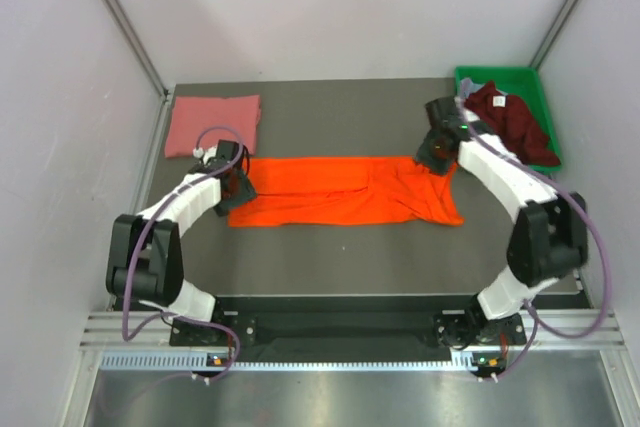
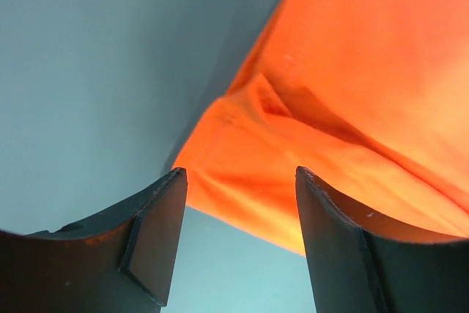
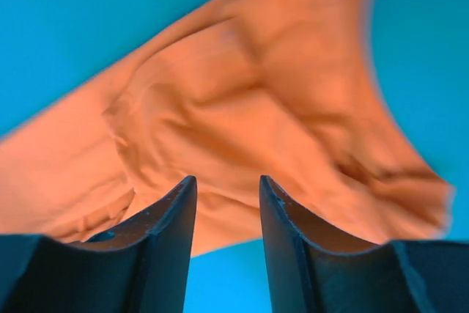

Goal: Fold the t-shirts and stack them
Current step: Fold the tshirt

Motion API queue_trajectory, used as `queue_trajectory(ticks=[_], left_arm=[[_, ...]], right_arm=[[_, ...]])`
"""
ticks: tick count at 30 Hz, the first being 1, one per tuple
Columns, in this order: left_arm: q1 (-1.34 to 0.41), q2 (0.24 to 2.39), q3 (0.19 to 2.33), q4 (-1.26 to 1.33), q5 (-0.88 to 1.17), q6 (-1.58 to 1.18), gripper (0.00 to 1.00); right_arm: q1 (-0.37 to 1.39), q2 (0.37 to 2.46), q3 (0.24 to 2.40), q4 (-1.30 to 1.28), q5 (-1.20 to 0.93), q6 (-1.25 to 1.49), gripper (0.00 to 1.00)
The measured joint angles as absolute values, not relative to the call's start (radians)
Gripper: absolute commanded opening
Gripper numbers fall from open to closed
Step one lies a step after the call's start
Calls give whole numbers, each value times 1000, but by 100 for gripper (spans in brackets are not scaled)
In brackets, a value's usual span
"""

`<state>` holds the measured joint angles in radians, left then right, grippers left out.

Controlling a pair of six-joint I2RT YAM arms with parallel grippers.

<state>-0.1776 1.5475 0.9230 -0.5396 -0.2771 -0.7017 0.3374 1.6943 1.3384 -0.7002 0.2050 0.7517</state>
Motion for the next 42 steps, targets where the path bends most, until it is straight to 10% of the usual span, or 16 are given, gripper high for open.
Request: queue_trajectory(ticks=[9, 34, 39, 42], left_arm=[[-175, 1405, 890, -525, -223, -670, 62], [-171, 1415, 718, -448, -218, -711, 66], [-170, 1441, 737, -453, -252, -712, 54], [-169, 1452, 744, -452, -262, -715, 26]], right_arm=[[112, 1307, 1056, -844, 222, 920, 48], [-62, 1393, 796, -696, 53, 1021, 56], [-62, 1421, 759, -658, 50, 1034, 45], [-62, 1444, 756, -647, 50, 1029, 16]])
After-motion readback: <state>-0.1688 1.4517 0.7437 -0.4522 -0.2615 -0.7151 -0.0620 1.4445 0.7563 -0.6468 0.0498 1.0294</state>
